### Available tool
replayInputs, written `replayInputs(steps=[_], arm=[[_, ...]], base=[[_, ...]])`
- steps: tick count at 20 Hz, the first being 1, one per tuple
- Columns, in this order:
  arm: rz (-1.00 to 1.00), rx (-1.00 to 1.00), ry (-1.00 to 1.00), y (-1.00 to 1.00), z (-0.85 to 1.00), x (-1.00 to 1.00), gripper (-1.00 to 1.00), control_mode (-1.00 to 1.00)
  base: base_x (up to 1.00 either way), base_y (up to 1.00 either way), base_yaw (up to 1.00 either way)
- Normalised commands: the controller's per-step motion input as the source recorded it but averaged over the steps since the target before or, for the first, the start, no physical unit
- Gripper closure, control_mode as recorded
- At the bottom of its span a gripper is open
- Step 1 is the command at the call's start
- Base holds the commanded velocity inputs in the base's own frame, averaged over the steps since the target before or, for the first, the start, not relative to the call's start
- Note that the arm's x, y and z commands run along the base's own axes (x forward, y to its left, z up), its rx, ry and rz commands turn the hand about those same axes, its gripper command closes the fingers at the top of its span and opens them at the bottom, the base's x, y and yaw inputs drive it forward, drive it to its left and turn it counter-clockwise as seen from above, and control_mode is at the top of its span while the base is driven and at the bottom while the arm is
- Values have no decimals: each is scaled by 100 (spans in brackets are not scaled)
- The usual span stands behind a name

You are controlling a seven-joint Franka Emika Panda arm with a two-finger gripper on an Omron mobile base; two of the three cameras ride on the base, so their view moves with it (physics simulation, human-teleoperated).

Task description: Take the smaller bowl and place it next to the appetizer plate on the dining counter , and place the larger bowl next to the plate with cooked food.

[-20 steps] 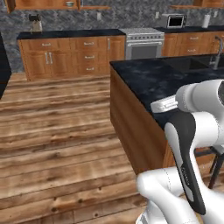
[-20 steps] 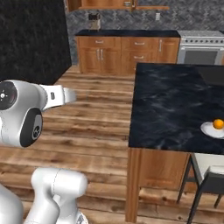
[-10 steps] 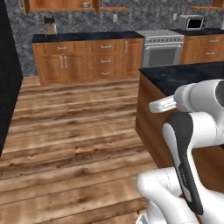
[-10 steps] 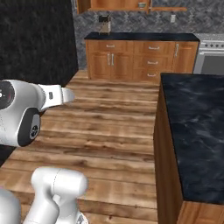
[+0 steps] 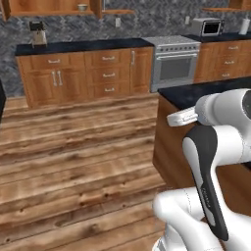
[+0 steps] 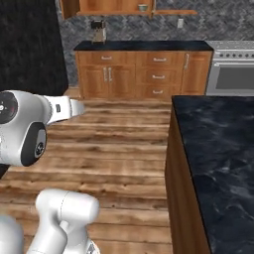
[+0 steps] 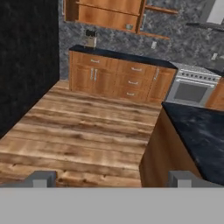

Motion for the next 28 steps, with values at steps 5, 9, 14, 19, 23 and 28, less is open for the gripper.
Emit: replayInputs(steps=[5, 9, 14, 19, 23, 28], arm=[[0, 0, 0, 0, 0, 0, -100, 100], [0, 0, 0, 0, 0, 0, -100, 100], [0, 0, 0, 0, 0, 0, -100, 100], [0, 0, 0, 0, 0, 0, -100, 100], [0, 0, 0, 0, 0, 0, -100, 100], [0, 0, 0, 0, 0, 0, -100, 100]], base=[[100, 30, -28], [100, 54, -15], [100, 59, -5], [100, 50, -5], [100, 46, -8], [100, 54, -9]])
